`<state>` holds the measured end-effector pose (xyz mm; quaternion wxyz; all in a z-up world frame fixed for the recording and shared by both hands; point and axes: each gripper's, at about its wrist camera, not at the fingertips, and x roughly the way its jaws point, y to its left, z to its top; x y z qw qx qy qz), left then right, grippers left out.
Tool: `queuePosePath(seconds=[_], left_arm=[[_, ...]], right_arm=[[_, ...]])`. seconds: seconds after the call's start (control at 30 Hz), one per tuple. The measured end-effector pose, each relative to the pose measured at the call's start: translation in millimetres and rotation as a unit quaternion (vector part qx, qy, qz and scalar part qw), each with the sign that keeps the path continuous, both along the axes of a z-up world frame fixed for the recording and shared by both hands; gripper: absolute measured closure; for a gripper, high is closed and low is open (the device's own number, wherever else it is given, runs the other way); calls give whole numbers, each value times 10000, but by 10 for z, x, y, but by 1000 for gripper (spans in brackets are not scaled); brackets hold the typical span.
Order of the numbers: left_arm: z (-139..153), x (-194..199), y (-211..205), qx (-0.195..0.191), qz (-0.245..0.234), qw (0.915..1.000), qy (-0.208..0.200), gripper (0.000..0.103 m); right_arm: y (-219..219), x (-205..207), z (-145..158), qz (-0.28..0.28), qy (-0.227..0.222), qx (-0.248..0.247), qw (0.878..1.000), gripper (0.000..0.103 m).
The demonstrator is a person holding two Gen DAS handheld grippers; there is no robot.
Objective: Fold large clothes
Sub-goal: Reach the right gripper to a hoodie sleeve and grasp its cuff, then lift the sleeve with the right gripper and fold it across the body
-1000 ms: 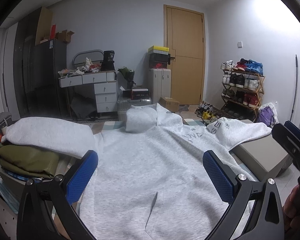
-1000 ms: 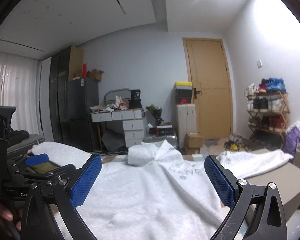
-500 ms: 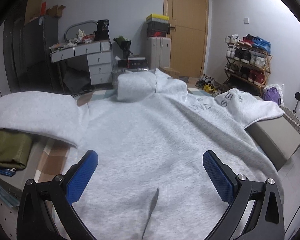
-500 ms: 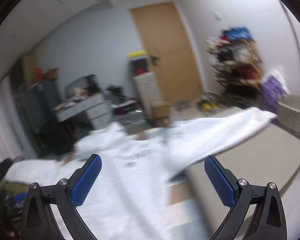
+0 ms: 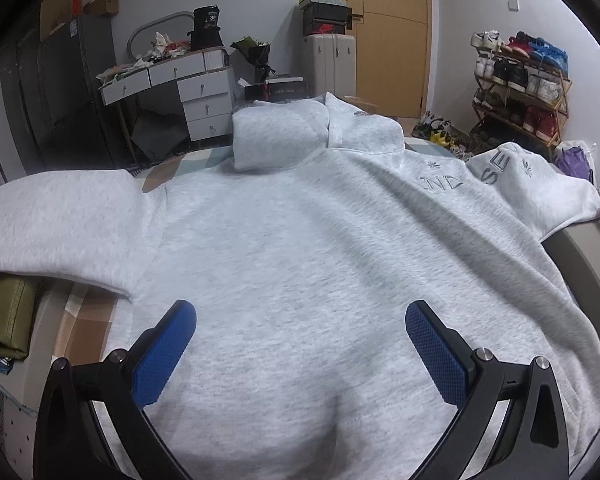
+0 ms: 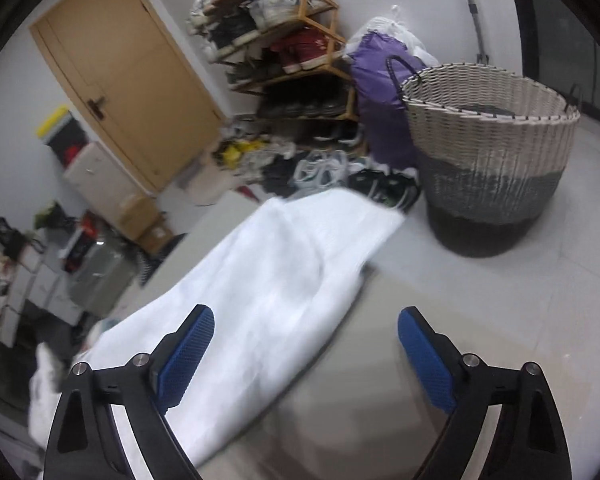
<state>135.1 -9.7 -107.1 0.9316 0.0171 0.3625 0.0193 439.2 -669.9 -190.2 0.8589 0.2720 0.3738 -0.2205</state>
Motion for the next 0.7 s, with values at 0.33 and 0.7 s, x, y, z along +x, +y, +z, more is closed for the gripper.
queuePosePath(seconds=[0.33,0.7], left_arm=[[0,-14,-6,77,-49,9999,106,1],[210,-112,180,-62,134,9997,-206,1]], right_arm=[[127,327,-91,327,518,-862,9944,94],[530,-90,921,61,-551,-2128,9755,94]])
